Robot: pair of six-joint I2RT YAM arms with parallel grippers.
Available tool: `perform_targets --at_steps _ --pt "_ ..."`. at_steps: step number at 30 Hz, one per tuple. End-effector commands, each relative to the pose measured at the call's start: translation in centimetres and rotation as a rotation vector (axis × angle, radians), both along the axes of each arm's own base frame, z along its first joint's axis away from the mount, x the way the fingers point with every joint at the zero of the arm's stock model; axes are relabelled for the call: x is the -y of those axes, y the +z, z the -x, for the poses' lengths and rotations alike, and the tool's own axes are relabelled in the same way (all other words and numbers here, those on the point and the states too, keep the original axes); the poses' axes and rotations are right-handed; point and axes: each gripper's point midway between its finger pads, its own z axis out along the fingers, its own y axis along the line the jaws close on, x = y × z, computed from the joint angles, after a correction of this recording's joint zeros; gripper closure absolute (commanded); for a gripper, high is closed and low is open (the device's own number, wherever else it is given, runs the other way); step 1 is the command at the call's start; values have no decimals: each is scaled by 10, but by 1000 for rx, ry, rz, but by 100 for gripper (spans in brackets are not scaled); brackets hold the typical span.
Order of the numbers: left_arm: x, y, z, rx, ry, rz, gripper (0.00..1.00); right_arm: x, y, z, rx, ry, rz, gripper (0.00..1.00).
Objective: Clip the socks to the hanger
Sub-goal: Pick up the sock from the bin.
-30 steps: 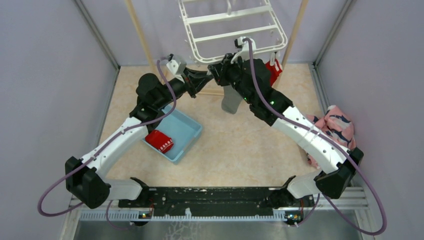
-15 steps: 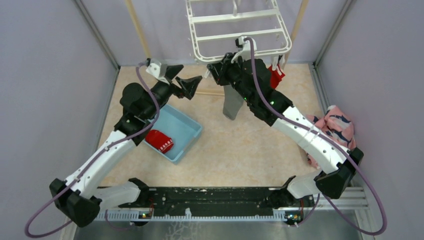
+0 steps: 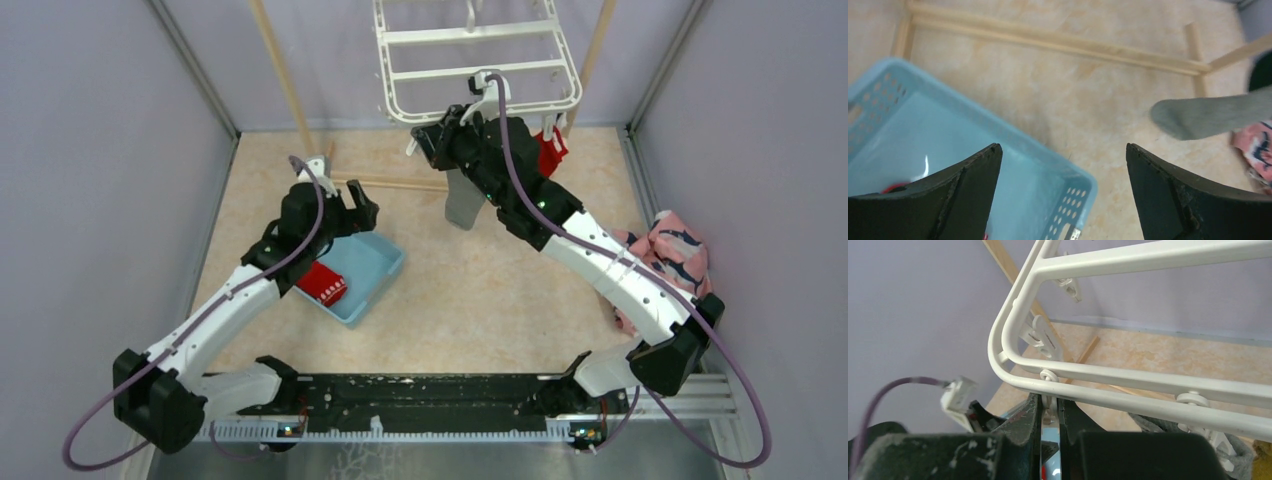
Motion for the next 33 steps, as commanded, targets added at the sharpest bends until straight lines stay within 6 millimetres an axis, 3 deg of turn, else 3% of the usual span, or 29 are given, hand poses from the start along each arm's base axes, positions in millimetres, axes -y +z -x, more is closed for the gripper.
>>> perform_targets --at_steps 1,8,13,16,20,22,29,33 --pt "-40 -64 10 -329 298 13 2 0 31 3 59 12 -59 100" --pt "-80 -111 29 -462 630 28 2 3 29 2 56 11 -56 100" --pt "-110 -165 61 -570 849 12 9 4 26 1 50 11 -58 100" --pt "-114 -190 73 -643 913 46 10 3 20 -1 40 16 -58 100" --pt "-118 -208 79 -672 962 29 13 6 15 -3 28 10 -54 100" --pt "-119 -213 79 -682 967 12 25 9 15 -4 27 10 -57 100" --pt "-106 -217 68 -694 864 -18 99 15 14 -5 26 1 -63 100" --pt "-92 -192 53 -651 733 -24 100 15 13 -5 22 3 -64 100"
